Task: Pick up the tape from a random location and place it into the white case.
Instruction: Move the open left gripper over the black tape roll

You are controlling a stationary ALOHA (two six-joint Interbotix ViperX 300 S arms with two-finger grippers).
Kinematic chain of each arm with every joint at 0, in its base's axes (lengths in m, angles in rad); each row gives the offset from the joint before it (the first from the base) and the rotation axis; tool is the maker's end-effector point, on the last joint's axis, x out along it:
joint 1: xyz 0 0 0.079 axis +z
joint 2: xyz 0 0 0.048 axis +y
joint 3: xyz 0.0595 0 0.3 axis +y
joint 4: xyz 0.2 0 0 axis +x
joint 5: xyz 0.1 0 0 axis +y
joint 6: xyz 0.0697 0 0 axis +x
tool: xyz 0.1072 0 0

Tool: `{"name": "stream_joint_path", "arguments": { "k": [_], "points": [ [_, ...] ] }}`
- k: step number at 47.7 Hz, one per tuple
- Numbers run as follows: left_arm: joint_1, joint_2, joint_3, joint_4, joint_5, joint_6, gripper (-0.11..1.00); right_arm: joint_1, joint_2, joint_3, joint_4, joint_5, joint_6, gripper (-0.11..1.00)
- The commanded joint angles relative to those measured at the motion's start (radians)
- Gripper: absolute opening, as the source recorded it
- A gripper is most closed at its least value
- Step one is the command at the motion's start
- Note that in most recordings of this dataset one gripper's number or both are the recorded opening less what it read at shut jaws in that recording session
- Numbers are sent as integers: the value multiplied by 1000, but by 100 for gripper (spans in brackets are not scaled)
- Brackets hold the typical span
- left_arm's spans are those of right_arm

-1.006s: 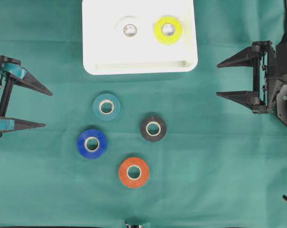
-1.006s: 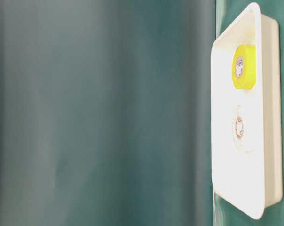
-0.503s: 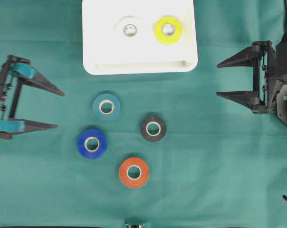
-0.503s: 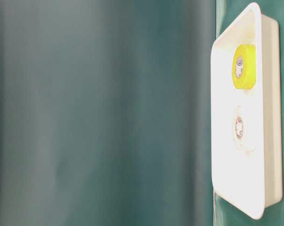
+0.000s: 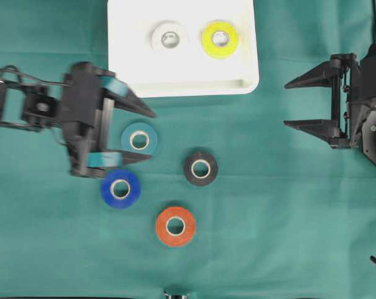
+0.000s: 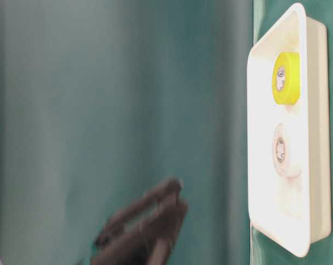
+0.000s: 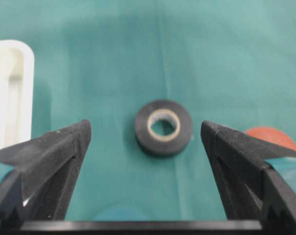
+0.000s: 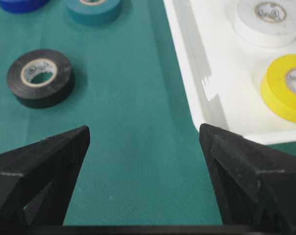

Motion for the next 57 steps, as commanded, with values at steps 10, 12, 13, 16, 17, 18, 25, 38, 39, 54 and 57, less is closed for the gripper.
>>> {"name": "stream_joint_path", "arguments": {
  "k": [10, 12, 13, 16, 17, 18, 25, 38, 39, 54, 57],
  "points": [
    [3, 133, -204, 2, 37, 2, 96, -2, 3, -23, -6, 2, -5, 89],
    [3, 158, -230, 2, 38, 2, 96, 0, 3, -23, -9, 2, -5, 89],
    [3, 169, -242, 2, 40, 3, 96, 0, 5, -21, -11, 2, -5, 89],
    [2, 193, -272, 2, 48, 8, 96, -2, 3, -23, -14, 2, -5, 89],
    [2, 204, -281, 2, 52, 11, 96, 0, 5, -21, -15, 2, -5, 89],
    [3, 210, -290, 2, 57, 15, 96, 0, 3, -21, -15, 3, -5, 89],
    [3, 250, -348, 2, 83, 29, 96, 0, 3, -23, -18, 12, -5, 89],
    [6, 265, -373, 2, 101, 29, 96, 0, 3, -23, -17, 12, -5, 89],
    [6, 265, -373, 2, 101, 29, 96, -2, 3, -23, -17, 11, -5, 89],
    [8, 265, -373, 2, 106, 29, 96, -2, 3, -25, -17, 11, -5, 89],
    [6, 265, -374, 2, 112, 25, 96, -2, 3, -25, -17, 12, -5, 89]
  ]
}}
